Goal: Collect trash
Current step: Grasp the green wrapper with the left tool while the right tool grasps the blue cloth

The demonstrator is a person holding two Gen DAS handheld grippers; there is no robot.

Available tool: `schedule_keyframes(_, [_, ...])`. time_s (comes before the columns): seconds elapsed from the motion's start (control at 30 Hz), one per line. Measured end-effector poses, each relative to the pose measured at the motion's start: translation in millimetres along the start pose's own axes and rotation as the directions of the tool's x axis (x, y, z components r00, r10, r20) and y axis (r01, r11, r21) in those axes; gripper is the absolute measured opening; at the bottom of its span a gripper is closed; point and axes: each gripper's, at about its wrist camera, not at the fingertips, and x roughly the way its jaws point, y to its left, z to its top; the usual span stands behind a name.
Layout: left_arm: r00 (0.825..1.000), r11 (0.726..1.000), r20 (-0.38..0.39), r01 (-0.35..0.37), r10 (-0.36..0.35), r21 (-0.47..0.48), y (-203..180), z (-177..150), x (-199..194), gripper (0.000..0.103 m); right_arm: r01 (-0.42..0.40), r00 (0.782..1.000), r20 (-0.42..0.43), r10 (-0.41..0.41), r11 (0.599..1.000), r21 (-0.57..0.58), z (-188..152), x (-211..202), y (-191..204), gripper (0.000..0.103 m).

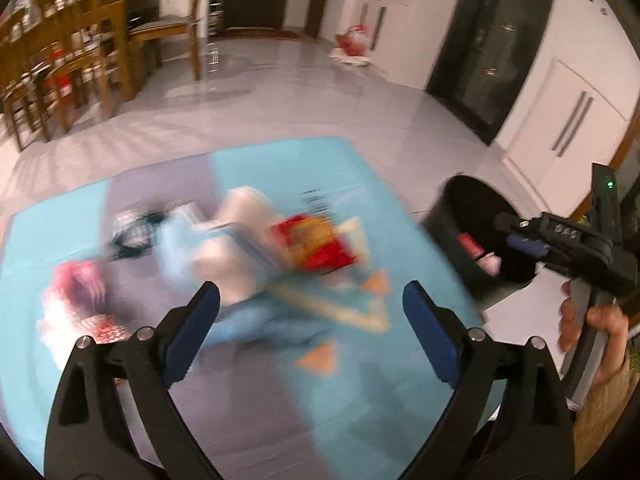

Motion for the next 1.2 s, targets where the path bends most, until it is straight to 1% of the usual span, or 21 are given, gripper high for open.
schedule_keyframes(0.07, [0.998,0.998,-0.009,-0.058,0.058,-0.033,33.8,-6.1,-16.0,0.093,-0.025,0.999,-0.028,0.024,0.999,-0.031,-6.0,4.6,12.8,0.058])
schedule_keyframes(0.1, [0.997,0.994,-0.009,-0.082,0.082,-0.067,54.9,-8.9,-25.2,0.093,-0.031,0.999,-0.037,0.029,0.998,-0.048,-9.0,6.5,19.7,0.058])
schedule_keyframes(0.17, [0.994,0.985,-0.008,-0.106,0.106,-0.139,86.3,-10.6,-37.4,0.095,-0.041,0.998,-0.055,0.035,0.994,-0.098,-16.3,9.9,35.8,0.059])
schedule_keyframes(0.27, [0.994,0.958,-0.01,-0.111,0.113,-0.265,122.4,-17.8,-49.3,0.095,-0.06,0.995,-0.086,0.046,0.983,-0.175,-30.0,18.1,64.8,0.061])
schedule_keyframes(0.33, [0.995,0.948,-0.022,-0.097,0.095,-0.304,135.1,-25.6,-51.1,0.095,-0.102,0.989,-0.124,0.074,0.966,-0.238,-42.9,24.9,88.4,0.061])
schedule_keyframes(0.43, [0.995,0.94,-0.062,-0.095,0.079,-0.328,145.1,-36.5,-47.7,0.095,-0.165,0.978,-0.175,0.11,0.927,-0.336,-62.3,32.4,119.5,0.061])
schedule_keyframes(0.5, [0.994,0.937,-0.083,-0.09,0.065,-0.337,145.9,-42.3,-44.6,0.095,-0.194,0.972,-0.206,0.115,0.885,-0.423,-78.6,39.1,144.7,0.061])
schedule_keyframes(0.53, [0.994,0.937,-0.095,-0.085,0.056,-0.34,146.7,-44.9,-41.8,0.095,-0.203,0.969,-0.222,0.109,0.862,-0.464,-87.2,44.1,156.7,0.061])
schedule_keyframes(0.57, [0.993,0.938,-0.105,-0.083,0.051,-0.335,146.6,-46.7,-39.0,0.095,-0.204,0.968,-0.232,0.099,0.848,-0.489,-93.0,48.3,164.5,0.061])
schedule_keyframes(0.67, [0.989,0.943,-0.134,-0.108,0.068,-0.316,145.4,-53.2,-29.3,0.095,-0.195,0.963,-0.264,0.051,0.807,-0.557,-112.4,68.0,186.2,0.061])
schedule_keyframes(0.73, [0.984,0.942,-0.162,-0.121,0.073,-0.313,148.1,-58.2,-21.9,0.095,-0.194,0.961,-0.275,0.032,0.786,-0.587,-121.1,77.9,196.4,0.061])
schedule_keyframes(0.83, [0.977,0.942,-0.202,-0.134,0.073,-0.307,148.5,-66.2,-13.9,0.095,-0.205,0.959,-0.281,0.03,0.761,-0.616,-129.2,86.9,209.2,0.061])
schedule_keyframes(0.9, [0.972,0.946,-0.22,-0.15,0.087,-0.289,146.4,-70.0,-9.4,0.094,-0.201,0.961,-0.275,0.028,0.752,-0.628,-131.7,91.1,212.8,0.061])
schedule_keyframes(0.93, [0.97,0.948,-0.221,-0.158,0.098,-0.277,145.2,-71.8,-7.9,0.089,-0.193,0.962,-0.271,0.019,0.75,-0.632,-131.9,94.3,214.8,0.061])
schedule_keyframes(0.97, [0.969,0.95,-0.223,-0.164,0.105,-0.267,144.7,-73.1,-6.4,0.079,-0.184,0.964,-0.267,0.011,0.75,-0.635,-132.7,96.4,215.5,0.061])
schedule_keyframes(1.0, [0.969,0.951,-0.224,-0.167,0.108,-0.262,144.5,-74.1,-5.4,0.073,-0.173,0.965,-0.262,0.001,0.75,-0.638,-133.1,99.3,216.3,0.061])
schedule_keyframes(1.03, [0.969,0.952,-0.224,-0.163,0.105,-0.259,145.2,-75.5,-4.4,0.061,-0.167,0.966,-0.259,-0.005,0.751,-0.639,-134.2,101.9,217.3,0.061])
schedule_keyframes(1.1, [0.967,0.954,-0.232,-0.164,0.105,-0.251,145.3,-77.1,-1.6,0.051,-0.161,0.967,-0.255,-0.008,0.756,-0.634,-135.7,106.1,218.7,0.061])
schedule_keyframes(1.13, [0.965,0.954,-0.239,-0.166,0.105,-0.251,146.5,-78.2,-0.1,0.045,-0.161,0.967,-0.256,-0.008,0.758,-0.632,-137.6,107.4,219.7,0.057])
schedule_keyframes(1.17, [0.965,0.954,-0.243,-0.163,0.101,-0.253,146.7,-79.3,1.0,0.031,-0.153,0.966,-0.257,-0.02,0.758,-0.634,-137.8,108.8,219.2,0.053])
schedule_keyframes(1.2, [0.965,0.954,-0.245,-0.154,0.09,-0.257,146.5,-80.0,1.6,0.025,-0.141,0.965,-0.26,-0.04,0.756,-0.64,-138.4,111.0,218.4,0.042])
